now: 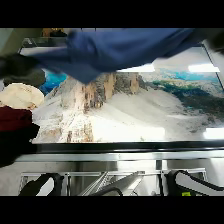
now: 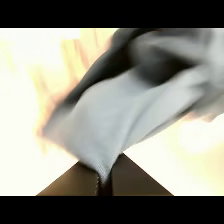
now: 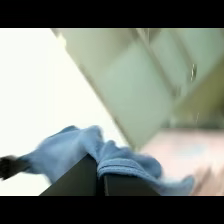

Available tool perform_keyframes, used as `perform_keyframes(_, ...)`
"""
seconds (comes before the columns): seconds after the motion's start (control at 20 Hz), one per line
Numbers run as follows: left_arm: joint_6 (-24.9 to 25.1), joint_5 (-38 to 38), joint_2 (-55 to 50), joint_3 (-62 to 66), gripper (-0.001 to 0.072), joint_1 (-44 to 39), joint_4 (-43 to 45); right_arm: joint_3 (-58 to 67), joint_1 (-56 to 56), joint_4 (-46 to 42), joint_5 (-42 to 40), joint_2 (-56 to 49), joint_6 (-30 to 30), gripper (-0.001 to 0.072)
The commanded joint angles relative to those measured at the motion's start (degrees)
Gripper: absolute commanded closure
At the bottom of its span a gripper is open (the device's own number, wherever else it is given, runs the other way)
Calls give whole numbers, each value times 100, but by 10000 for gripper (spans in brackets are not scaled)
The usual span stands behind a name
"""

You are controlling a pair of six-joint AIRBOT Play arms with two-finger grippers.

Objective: Fold the shirts.

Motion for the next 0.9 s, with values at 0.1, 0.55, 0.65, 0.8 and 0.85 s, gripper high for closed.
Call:
perform_keyframes(0.1,-46,-260,841,1744,691,476,50,994,-1432,1128,-249,662,151,691)
perform_keyframes(0.55,-50,-920,111,-55,691,-1515,284,-470,933,-2562,-269,688,741,691)
perform_keyframes(0.65,-52,-929,-330,-1086,691,-2020,787,-1617,1779,-3560,-885,522,951,690)
perform_keyframes(0.8,125,-625,-1051,-2800,691,-2216,1027,-3154,2232,-4183,-1554,-46,1187,691)
perform_keyframes(0.85,260,-345,-1342,-3318,691,-2159,1036,-3526,2221,-4172,-1722,-328,1187,690)
